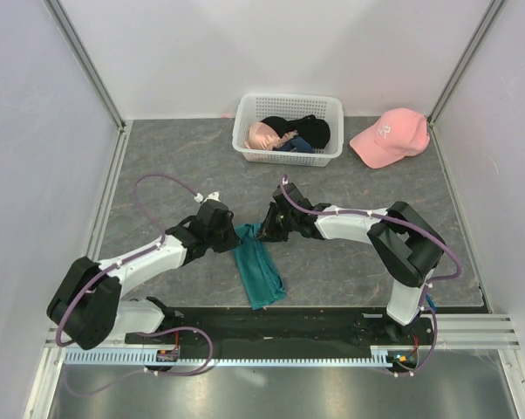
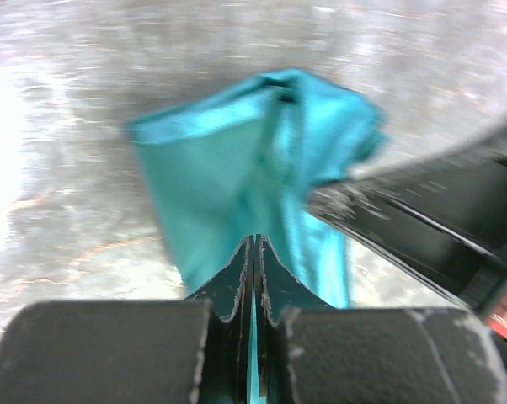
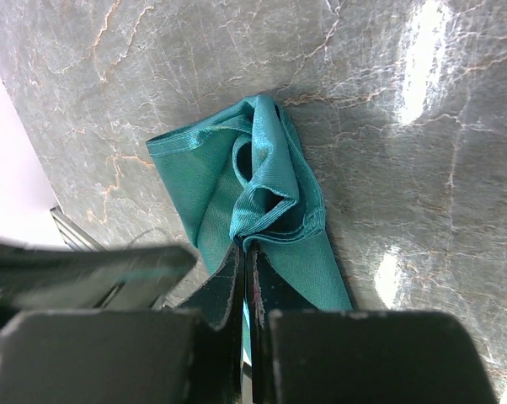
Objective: Fold the napkin into a case and place the utensils inside
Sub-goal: Fold the 2/3-rectangle-folded napkin at the center of the board.
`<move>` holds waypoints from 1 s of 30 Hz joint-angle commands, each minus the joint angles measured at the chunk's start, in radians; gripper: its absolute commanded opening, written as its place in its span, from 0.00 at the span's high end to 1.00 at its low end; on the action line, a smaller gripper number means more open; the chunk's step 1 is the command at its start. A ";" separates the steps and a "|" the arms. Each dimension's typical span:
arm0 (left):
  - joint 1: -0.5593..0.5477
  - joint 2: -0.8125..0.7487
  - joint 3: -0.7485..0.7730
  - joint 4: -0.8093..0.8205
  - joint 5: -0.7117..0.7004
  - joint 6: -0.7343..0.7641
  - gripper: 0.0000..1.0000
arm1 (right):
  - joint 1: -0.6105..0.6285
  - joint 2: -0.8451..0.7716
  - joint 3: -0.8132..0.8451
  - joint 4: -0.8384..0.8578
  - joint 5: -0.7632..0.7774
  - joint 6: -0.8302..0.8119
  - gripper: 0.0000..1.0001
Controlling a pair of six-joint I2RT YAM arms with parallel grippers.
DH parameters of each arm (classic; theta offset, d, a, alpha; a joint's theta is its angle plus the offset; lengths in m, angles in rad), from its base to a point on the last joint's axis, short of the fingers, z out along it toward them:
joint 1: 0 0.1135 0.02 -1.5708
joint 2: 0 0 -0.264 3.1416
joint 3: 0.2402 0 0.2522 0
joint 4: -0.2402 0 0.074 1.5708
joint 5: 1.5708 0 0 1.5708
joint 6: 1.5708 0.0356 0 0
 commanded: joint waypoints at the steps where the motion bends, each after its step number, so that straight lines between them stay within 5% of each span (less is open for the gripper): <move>1: 0.022 0.068 -0.005 0.017 -0.029 0.031 0.98 | 0.013 -0.007 0.028 0.017 0.017 0.014 1.00; 7: 0.023 0.171 -0.008 0.096 -0.003 0.048 0.98 | 0.030 -0.011 0.051 -0.021 0.040 0.008 1.00; 30: 0.023 0.135 -0.037 0.151 0.030 0.046 0.98 | 0.079 0.069 0.051 0.062 0.109 0.122 1.00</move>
